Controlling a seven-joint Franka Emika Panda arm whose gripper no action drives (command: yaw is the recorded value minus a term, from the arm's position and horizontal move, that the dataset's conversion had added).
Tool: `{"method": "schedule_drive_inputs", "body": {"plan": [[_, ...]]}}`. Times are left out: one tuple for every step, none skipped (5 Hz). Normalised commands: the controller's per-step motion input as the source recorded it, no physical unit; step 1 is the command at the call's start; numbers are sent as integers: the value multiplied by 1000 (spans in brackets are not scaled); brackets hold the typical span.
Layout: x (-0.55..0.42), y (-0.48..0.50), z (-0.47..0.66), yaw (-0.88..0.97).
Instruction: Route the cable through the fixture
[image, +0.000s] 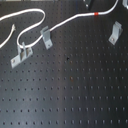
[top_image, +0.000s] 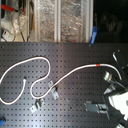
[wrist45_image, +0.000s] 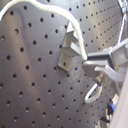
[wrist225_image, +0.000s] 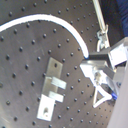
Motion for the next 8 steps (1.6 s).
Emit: {"method": "schedule_drive_inputs", "body": {"plan": [[-480,54,11,-240],[-294,147,17,-708],[-260,75,34,-788],[-258,37,36,-791],[-279,18,60,-757],[-319,191,102,-166],[-222,370,141,254],[150,357,-7,314]]}}
